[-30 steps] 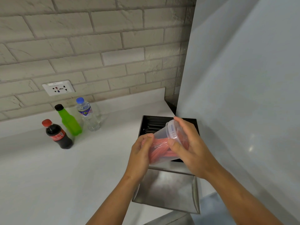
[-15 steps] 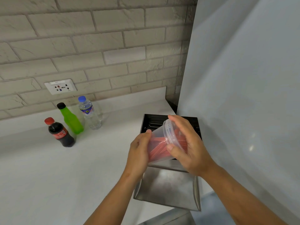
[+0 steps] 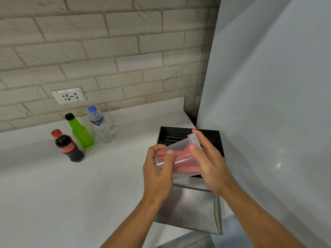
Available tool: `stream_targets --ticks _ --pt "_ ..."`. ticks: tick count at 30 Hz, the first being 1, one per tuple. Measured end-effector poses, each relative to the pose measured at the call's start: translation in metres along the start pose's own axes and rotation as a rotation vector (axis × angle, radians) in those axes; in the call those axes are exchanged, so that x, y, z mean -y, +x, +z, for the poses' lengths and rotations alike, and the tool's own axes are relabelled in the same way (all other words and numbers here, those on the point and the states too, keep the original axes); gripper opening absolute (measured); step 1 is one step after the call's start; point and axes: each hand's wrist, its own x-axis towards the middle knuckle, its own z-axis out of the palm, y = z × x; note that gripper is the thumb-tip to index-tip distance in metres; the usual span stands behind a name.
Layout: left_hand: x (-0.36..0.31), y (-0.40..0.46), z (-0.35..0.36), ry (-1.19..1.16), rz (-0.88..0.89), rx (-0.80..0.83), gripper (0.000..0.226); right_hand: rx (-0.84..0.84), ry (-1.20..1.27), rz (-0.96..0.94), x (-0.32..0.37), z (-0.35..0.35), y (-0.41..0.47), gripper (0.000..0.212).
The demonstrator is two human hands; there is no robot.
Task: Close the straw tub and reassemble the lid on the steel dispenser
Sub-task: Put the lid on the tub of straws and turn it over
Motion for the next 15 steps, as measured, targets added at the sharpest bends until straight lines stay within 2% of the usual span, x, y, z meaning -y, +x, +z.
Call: stream_targets --ticks 2,3,6,10,12,15 --pt "-0.002 0.005 -0.002 -0.027 -0.03 -0.004 0.029 0.099 -0.059 -0.002 0.005 -0.008 0.001 0.097" --pt "-0.003 0.007 -0.002 -0.048 -0.052 -0.006 0.029 0.145 -0.082 -0.013 0.006 -0.012 0.001 0.098" --pt "-0.003 0.011 -0.002 -0.1 -0.132 0.025 0.031 0.193 -0.198 -0.175 0.008 -0.018 0.001 0.083" --pt "-0.006 0.009 -0.001 -0.113 -0.152 0.066 0.035 0.139 -0.234 -0.381 0.004 -0.016 0.002 0.068" --pt "-0.007 0.005 0.001 -0.075 -0.083 0.027 0.034 0.069 -0.153 -0.326 0.0 -0.012 0.004 0.06" --pt "-0.005 -0.004 0.005 -0.057 -0.024 -0.023 0.036 0.029 -0.021 -0.109 0.003 -0.005 0.004 0.058"
